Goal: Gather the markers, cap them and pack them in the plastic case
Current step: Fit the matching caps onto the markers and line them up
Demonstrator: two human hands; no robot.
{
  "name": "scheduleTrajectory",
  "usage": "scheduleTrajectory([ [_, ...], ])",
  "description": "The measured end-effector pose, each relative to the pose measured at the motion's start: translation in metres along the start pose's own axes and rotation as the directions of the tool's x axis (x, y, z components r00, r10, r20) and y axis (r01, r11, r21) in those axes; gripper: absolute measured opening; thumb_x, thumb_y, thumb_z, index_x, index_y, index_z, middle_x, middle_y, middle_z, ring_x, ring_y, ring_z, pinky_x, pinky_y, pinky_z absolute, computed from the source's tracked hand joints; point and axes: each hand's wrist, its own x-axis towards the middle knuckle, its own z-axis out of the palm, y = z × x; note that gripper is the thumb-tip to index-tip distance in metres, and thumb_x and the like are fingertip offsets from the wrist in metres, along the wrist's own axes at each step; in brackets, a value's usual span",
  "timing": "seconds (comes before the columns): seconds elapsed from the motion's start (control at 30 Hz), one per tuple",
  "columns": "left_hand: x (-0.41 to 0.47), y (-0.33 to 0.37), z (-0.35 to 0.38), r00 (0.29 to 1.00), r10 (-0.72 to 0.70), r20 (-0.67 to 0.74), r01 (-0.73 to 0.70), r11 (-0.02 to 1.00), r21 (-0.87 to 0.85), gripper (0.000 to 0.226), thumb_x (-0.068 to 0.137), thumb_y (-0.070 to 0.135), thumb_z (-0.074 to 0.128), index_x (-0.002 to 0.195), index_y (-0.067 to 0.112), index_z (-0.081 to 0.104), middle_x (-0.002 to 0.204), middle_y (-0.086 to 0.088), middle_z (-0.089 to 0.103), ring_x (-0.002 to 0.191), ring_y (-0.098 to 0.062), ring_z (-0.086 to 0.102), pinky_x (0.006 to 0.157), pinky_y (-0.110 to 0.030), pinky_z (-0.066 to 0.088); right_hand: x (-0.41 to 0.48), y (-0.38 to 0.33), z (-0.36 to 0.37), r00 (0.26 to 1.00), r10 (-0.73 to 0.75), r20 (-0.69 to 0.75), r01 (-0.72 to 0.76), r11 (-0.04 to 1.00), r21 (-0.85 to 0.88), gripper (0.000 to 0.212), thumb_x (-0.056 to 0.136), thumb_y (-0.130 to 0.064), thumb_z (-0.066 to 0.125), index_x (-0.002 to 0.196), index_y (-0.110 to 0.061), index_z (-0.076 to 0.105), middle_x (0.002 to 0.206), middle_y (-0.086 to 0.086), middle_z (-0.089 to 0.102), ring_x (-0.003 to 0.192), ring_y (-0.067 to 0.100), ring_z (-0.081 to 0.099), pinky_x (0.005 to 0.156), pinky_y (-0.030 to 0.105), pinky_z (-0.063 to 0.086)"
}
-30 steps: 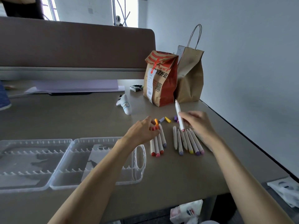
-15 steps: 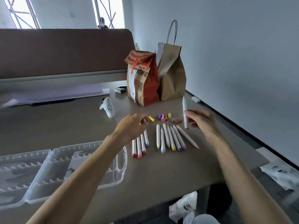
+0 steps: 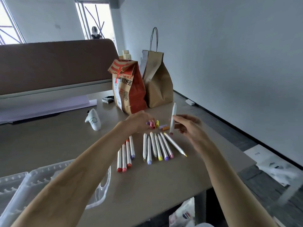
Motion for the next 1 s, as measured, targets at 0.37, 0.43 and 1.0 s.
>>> scheduleTrajectory([
  [0.37, 0.000, -0.010, 0.003, 0.998, 0.049, 0.048, -0.035, 0.967, -0.252, 0.029, 0.084, 0.021, 0.072, 0.112, 0.029, 0.068, 0.099, 0.015, 0.063, 0.087, -0.001, 0.057, 0.068, -0.017, 0.042, -0.003, -0.006, 0.002, 1.000, -0.012, -0.012, 0.012, 1.000, 0.022, 0.014, 0.089, -0.012, 0.067, 0.076, -0.015, 0.073, 0.077, 0.003, 0.076, 0.062, 0.009, 0.069, 0.065, 0.027, 0.035],
  [0.43, 0.000, -0.011, 0.005, 0.999, 0.042, 0.019, -0.038, 0.977, -0.212, 0.026, 0.087, 0.029, 0.068, 0.113, 0.030, 0.067, 0.104, 0.011, 0.063, 0.089, -0.004, 0.056, 0.070, -0.022, 0.044, -0.005, -0.007, 0.003, 1.000, -0.008, -0.006, 0.008, 1.000, 0.020, 0.014, 0.089, -0.011, 0.066, 0.077, -0.014, 0.072, 0.075, 0.002, 0.076, 0.061, 0.008, 0.069, 0.064, 0.027, 0.034],
  [1.0, -0.004, 0.018, -0.007, 0.996, -0.026, 0.084, 0.044, 0.973, -0.227, 0.034, 0.084, 0.042, 0.068, 0.115, 0.028, 0.066, 0.105, 0.007, 0.064, 0.091, -0.011, 0.058, 0.083, -0.035, 0.051, -0.005, -0.007, 0.002, 1.000, 0.014, -0.014, -0.014, 1.000, -0.019, 0.011, 0.089, -0.015, 0.067, 0.080, -0.015, 0.073, 0.078, 0.003, 0.076, 0.065, 0.008, 0.069, 0.073, 0.032, 0.037],
])
